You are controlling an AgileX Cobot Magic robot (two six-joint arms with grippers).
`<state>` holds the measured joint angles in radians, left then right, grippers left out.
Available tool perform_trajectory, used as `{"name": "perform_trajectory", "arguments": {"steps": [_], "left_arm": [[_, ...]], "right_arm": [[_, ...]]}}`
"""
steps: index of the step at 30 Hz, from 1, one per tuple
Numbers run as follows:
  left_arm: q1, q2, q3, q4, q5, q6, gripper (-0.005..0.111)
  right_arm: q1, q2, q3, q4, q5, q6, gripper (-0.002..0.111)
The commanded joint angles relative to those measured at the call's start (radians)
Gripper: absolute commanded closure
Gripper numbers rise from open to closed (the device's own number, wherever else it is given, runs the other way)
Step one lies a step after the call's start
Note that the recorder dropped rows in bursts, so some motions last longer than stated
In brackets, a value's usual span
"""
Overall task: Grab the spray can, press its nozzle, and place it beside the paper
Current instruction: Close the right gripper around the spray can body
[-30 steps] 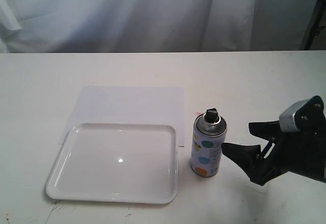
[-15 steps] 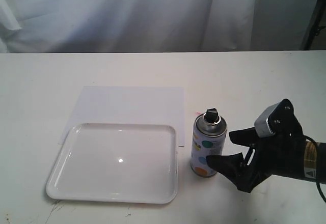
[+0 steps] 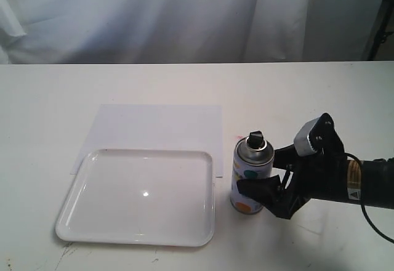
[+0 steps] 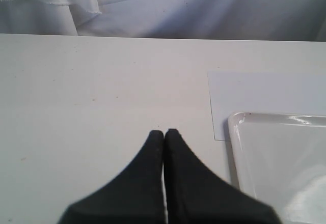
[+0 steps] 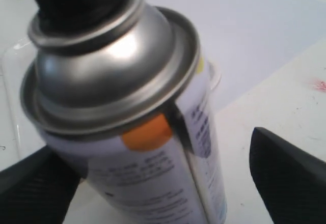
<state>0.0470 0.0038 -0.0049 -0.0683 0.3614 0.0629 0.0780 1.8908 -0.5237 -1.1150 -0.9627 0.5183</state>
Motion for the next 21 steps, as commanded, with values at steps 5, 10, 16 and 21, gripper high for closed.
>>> {"name": "perform_trajectory", "arguments": {"steps": [5, 10, 16, 21], "left_arm": [[-0.005, -0.004, 0.005, 0.000, -0.006, -0.002, 0.107], [-0.005, -0.004, 0.005, 0.000, -0.006, -0.002, 0.107], [-0.005, -0.004, 0.005, 0.000, -0.006, -0.002, 0.107], [-0.005, -0.004, 0.005, 0.000, -0.006, -0.002, 0.107]], "right_arm": [[0.002, 0.052, -0.046, -0.004, -0.092, -0.017, 0.031], [0.002, 0.085, -0.046, 0.002, -0.123, -0.042, 0.031], [0.002, 0.123, -0.046, 0.005, -0.179, -0.066, 0.033], [0.002, 0.123, -0.046, 0.031, -0.202, -0.086, 0.041]]}}
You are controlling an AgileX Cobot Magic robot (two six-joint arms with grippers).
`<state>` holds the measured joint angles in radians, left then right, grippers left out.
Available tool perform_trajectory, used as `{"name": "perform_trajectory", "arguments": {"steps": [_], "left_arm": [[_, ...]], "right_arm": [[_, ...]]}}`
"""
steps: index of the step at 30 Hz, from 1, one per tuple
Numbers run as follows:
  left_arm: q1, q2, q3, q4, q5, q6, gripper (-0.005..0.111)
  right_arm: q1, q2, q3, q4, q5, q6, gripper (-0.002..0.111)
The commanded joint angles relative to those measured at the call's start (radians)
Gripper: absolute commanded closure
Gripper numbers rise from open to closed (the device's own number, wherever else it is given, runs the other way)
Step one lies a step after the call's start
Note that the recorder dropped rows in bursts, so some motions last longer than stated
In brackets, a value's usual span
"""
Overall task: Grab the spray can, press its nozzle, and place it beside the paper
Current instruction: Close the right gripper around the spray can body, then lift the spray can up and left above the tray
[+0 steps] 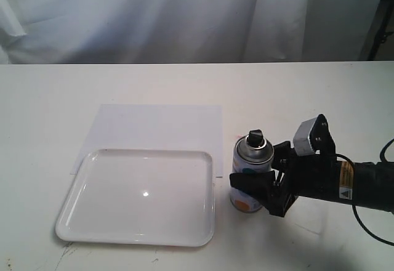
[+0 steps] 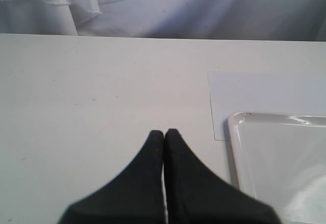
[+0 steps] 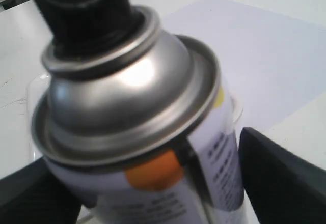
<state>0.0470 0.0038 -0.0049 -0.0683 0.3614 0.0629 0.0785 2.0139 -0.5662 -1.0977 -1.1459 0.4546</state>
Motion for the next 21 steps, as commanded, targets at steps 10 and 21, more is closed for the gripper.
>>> {"name": "perform_trajectory", "arguments": {"steps": [10, 21], "left_arm": [[-0.005, -0.004, 0.005, 0.000, -0.006, -0.002, 0.107], [-0.005, -0.004, 0.005, 0.000, -0.006, -0.002, 0.107]], "right_arm": [[0.003, -0.002, -0.003, 0.011, -0.034, -0.033, 0.081], [0.044, -0.226, -0.046, 0.010, 0.171, 0.124, 0.108]]}}
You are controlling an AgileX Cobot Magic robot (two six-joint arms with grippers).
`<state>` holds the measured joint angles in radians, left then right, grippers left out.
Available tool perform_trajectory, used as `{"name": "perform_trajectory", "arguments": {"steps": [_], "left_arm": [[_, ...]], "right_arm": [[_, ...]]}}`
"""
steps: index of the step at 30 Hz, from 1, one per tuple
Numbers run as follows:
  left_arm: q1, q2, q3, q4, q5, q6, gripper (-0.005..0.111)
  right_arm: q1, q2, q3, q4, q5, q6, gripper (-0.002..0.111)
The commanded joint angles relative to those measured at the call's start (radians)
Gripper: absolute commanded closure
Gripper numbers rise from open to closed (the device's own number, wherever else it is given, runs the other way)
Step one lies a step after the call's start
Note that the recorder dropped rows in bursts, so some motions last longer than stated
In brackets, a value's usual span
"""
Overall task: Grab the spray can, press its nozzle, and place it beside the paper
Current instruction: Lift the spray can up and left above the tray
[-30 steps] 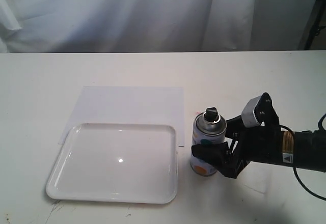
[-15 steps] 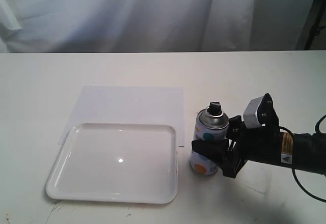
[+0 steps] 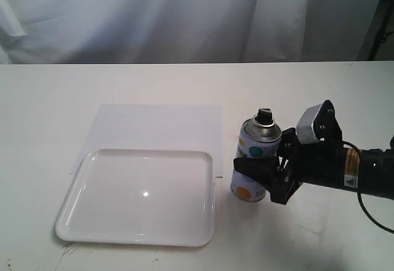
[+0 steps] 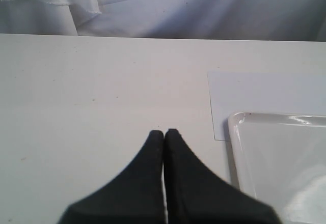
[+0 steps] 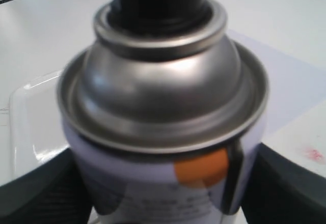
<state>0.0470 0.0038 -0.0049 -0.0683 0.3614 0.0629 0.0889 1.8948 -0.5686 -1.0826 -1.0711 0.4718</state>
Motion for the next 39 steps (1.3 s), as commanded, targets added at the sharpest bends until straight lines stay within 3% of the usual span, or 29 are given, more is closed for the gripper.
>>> {"name": "perform_trajectory", "arguments": {"steps": [1, 6, 15, 18, 27, 39], "left_arm": [[-0.005, -0.004, 0.005, 0.000, -0.006, -0.002, 0.107], [-0.005, -0.004, 0.005, 0.000, -0.006, -0.002, 0.107], [-0.005, -0.004, 0.005, 0.000, -0.006, -0.002, 0.107], [-0.005, -0.004, 0.005, 0.000, -0.006, -0.002, 0.107], [-0.005, -0.004, 0.005, 0.000, -0.006, -0.002, 0.107], [-0.005, -0.004, 0.005, 0.000, -0.006, -0.002, 0.107]], "right_arm": [[0.050, -0.134, -0.067, -0.034, 0.145, 0.141, 0.108], [0.120, -0.216, -0.181, -0.188, 0.309, 0.352, 0.108], [0.173, -0.234, -0.400, -0.658, 0.462, 0.948, 0.108], [0.179, -0.226, -0.461, -0.662, 0.480, 1.019, 0.108], [0.180, -0.134, -0.591, -0.662, 0.559, 1.006, 0.108], [0.304, 0.026, -0.743, -0.662, 0.805, 0.666, 0.108]]}}
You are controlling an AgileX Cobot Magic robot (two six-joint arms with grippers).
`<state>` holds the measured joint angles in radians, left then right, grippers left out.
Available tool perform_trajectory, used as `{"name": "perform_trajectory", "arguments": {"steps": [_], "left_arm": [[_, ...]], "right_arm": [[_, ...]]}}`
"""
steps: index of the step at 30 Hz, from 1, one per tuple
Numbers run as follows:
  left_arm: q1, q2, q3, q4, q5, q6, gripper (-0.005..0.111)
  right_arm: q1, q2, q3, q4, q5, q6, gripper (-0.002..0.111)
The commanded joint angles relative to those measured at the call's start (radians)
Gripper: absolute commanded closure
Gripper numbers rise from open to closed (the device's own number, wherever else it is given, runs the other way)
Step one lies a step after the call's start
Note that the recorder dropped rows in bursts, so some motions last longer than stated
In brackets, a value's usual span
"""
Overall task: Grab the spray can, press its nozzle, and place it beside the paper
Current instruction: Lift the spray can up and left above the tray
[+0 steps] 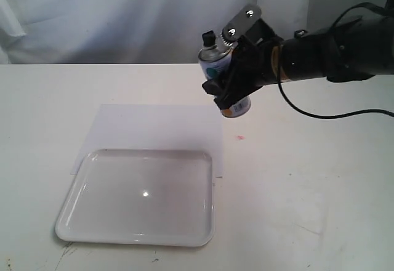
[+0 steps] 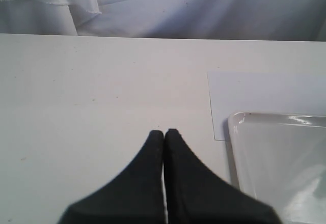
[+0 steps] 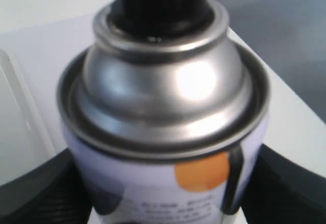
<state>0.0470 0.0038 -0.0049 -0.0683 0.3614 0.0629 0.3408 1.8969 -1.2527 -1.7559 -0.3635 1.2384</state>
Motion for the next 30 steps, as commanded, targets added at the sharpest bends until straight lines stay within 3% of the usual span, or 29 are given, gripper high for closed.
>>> {"name": "perform_trajectory", "arguments": {"steps": [1, 7, 24, 26, 30], "left_arm": [[-0.005, -0.004, 0.005, 0.000, -0.006, -0.002, 0.107], [-0.005, -0.004, 0.005, 0.000, -0.006, -0.002, 0.107], [-0.005, -0.004, 0.005, 0.000, -0.006, -0.002, 0.107], [-0.005, -0.004, 0.005, 0.000, -0.006, -0.002, 0.107], [-0.005, -0.004, 0.005, 0.000, -0.006, -0.002, 0.107]], "right_arm": [[0.066, 0.037, -0.075, 0.011, 0.125, -0.116, 0.108], [0.118, 0.071, -0.137, 0.011, 0.245, -0.138, 0.108], [0.133, 0.071, -0.142, 0.011, 0.188, 0.007, 0.108], [0.133, 0.071, -0.142, 0.088, 0.176, -0.069, 0.108], [0.133, 0.071, -0.142, 0.491, 0.198, -0.478, 0.108]]}}
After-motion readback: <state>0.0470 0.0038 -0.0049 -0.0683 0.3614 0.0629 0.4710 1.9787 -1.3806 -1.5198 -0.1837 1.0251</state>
